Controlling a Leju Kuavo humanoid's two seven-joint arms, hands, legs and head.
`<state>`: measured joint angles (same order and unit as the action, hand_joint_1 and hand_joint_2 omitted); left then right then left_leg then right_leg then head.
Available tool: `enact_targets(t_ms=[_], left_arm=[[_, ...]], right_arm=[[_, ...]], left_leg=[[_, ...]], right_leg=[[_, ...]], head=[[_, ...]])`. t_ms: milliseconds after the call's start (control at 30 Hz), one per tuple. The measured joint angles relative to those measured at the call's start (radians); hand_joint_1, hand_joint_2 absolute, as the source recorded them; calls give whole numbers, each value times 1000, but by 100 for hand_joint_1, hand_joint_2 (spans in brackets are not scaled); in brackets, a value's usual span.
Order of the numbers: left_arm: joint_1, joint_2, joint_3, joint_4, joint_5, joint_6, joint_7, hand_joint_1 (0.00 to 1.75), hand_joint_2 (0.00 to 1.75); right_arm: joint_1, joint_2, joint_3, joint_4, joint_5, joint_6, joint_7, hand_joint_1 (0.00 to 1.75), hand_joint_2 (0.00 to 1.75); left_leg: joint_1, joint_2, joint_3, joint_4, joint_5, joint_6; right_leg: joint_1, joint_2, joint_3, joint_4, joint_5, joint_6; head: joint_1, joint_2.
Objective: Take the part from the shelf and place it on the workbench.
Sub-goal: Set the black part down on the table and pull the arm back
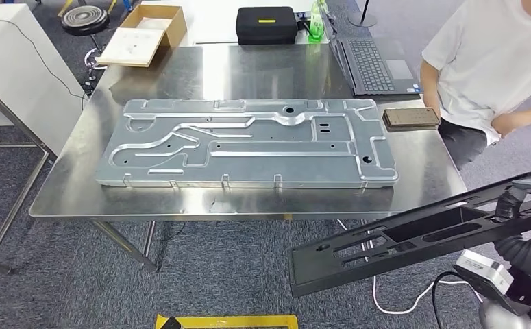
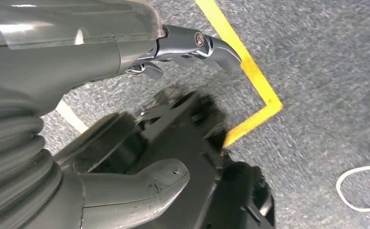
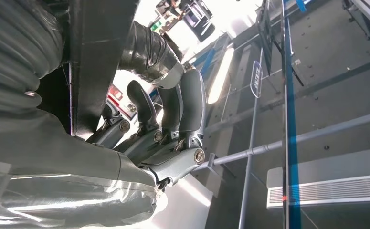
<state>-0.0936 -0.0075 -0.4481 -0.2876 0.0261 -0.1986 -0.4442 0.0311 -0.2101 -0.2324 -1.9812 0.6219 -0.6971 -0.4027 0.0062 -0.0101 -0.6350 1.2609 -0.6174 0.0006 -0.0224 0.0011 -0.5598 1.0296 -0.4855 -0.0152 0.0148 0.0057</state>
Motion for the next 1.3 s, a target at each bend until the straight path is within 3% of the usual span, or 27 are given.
enact_targets(t_ms=[33,100,133,200,267,333,367,433,467,500,533,567,633,667,800,867,967,1000,1033,1100,1167,1200,1300], left_arm=[[3,0,2,0,4,5,-1,0,175],[7,1,6,0,13,15,0,0,175],[7,1,9,0,17,20,2,0,175],[7,0,15,0,24,30,9,0,175],[8,1,21,0,25,34,13,0,175],[4,2,24,0,25,35,13,0,175],[1,3,25,0,25,35,13,0,175],[-5,3,27,0,25,35,13,0,175],[-6,3,27,0,26,35,13,0,175],[-6,2,28,0,26,35,13,0,175],[-6,2,28,0,26,35,13,0,175],[-6,1,28,0,27,34,13,0,175],[-9,0,28,-1,26,32,10,0,175],[-11,0,28,-1,24,31,8,0,175],[-17,2,28,-2,14,20,1,0,175],[-20,4,28,-3,12,17,0,0,175],[-19,4,28,-4,11,16,-1,0,175],[-18,4,28,-4,10,16,-1,0,175],[-16,5,28,-4,10,16,-1,0,175],[-16,6,28,-4,12,21,2,0,175],[-18,7,28,-4,16,30,9,0,175],[-18,8,28,-4,18,34,10,0,175],[-13,7,28,-4,23,38,8,0,175]], right_arm=[[0,-2,-1,3,-5,1,0,175,175],[0,-6,-5,9,-14,2,0,175,175],[-1,-7,-7,12,-19,2,0,175,175],[0,-9,-12,18,-27,7,0,175,175],[1,-13,-19,25,-35,18,3,175,175],[-1,-22,-25,33,-47,36,9,175,175],[-4,-28,-28,38,-54,44,12,175,175],[-9,-39,-35,49,-71,59,16,175,175],[-11,-42,-39,55,-79,66,17,175,175],[-13,-44,-43,61,-86,71,17,175,175],[-15,-46,-46,66,-92,75,18,175,175],[-17,-47,-49,71,-95,76,18,175,175],[-24,-52,-53,78,-97,77,18,175,175],[-29,-54,-54,80,-97,78,18,175,175],[-39,-62,-58,90,-94,88,18,175,175],[-43,-63,-59,93,-93,89,18,175,175],[-50,-64,-59,96,-93,89,18,175,175],[-50,-64,-59,97,-93,89,18,175,175],[-50,-64,-59,98,-93,89,18,175,175],[-50,-64,-59,100,-93,91,22,175,175],[-50,-63,-60,102,-97,101,35,175,175],[-48,-63,-62,103,-103,109,44,175,175],[-42,-64,-72,104,-129,135,69,175,175]], left_leg=[[5,1,-5,-25,29,-4],[11,2,22,-138,121,-12],[9,3,33,-187,142,-13],[1,5,42,-225,154,-3],[-6,7,45,-229,163,19],[-7,6,51,-239,169,37],[-7,7,53,-243,170,45],[-13,7,56,-244,166,58],[-16,7,58,-244,163,62],[-19,6,62,-244,159,64],[-21,5,67,-243,154,65],[-23,4,74,-243,149,65],[-26,2,84,-239,137,61],[-28,1,86,-237,132,58],[-31,2,87,-234,119,41],[-29,3,66,-183,90,29],[-15,4,-45,11,20,13],[-10,4,-75,51,20,10],[-7,4,-87,53,40,8],[-5,4,-52,-55,127,8],[-9,3,0,-176,183,12],[-12,2,14,-208,190,14],[-17,2,23,-228,180,28]], right_leg=[[-2,0,6,1,-5,3],[-8,1,21,1,-16,12],[-11,1,25,2,-20,18],[-12,1,28,1,-27,32],[-16,1,31,0,-35,47],[-19,1,24,24,-55,54],[-19,0,3,65,-77,54],[-13,0,-70,194,-126,51],[-10,0,-107,250,-138,50],[-7,0,-131,277,-131,48],[-4,0,-137,266,-104,45],[-2,0,-125,221,-63,40],[5,0,-80,96,10,30],[8,-1,-63,53,25,26],[7,3,-48,14,21,15],[2,1,-36,5,18,7],[0,-1,-23,3,7,1],[0,-1,-18,4,2,1],[-1,0,-11,4,-4,2],[-6,1,8,5,-17,8],[-9,3,20,8,-31,18],[-8,4,21,9,-35,24],[-12,4,22,6,-41,38]], head=[[0,0],[0,0],[-1,0],[-1,0],[-1,0],[-1,0],[-1,0],[0,0],[0,0],[0,0],[0,0],[-1,0],[0,0],[-1,0],[-1,0],[-1,0],[-2,0],[-2,0],[-2,0],[-2,0],[-3,0],[-3,0],[-3,0]])
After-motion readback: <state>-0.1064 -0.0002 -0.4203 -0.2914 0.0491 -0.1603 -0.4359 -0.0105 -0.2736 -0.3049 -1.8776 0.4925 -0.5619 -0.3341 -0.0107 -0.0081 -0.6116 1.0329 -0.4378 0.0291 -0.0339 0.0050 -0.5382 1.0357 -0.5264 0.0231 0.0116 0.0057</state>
